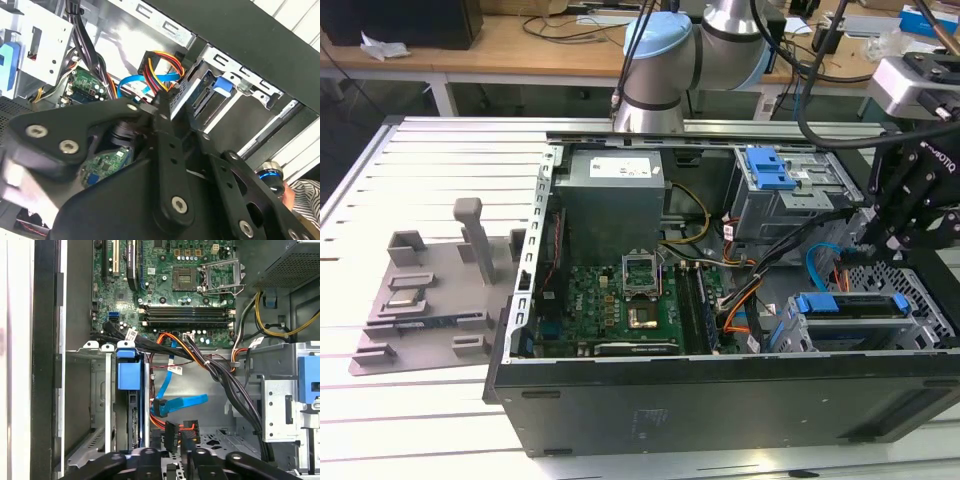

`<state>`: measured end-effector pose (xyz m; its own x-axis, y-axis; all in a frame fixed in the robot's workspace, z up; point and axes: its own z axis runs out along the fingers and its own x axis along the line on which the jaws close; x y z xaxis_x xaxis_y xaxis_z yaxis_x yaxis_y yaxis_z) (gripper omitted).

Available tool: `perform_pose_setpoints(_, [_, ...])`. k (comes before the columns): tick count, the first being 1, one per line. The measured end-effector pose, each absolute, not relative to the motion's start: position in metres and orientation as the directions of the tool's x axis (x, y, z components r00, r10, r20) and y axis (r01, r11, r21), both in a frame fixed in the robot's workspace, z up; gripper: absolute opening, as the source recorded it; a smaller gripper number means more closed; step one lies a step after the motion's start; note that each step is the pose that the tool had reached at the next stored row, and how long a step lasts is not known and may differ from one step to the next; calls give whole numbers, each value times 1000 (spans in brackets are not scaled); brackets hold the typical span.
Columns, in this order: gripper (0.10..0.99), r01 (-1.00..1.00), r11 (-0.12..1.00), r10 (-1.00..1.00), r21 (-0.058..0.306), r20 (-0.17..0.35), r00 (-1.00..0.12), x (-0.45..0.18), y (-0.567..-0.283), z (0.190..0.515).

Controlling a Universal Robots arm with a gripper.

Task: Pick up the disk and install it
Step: 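Insert the first disk wire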

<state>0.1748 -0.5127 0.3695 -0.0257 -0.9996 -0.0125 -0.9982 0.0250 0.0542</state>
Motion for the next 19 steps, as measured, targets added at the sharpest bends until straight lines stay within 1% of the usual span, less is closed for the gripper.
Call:
perform_pose_setpoints(4, [302, -998, 26, -1000, 54, 11, -26, 175, -511, 364])
perform_pose_setpoints(7, [302, -998, 26, -1000, 53, 13, -26, 175, -509, 357])
perform_pose_setpoints(13, [302, -998, 26, -1000, 53, 14, -26, 175, -509, 356])
perform_pose_setpoints(14, [286, -998, 27, -1000, 54, 13, -26, 175, -509, 356])
perform_pose_setpoints(16, [169, -998, 26, -1000, 54, 14, -26, 175, -510, 356])
perform_pose_setpoints(19, [169, -998, 26, -1000, 53, 14, -26, 175, -512, 356])
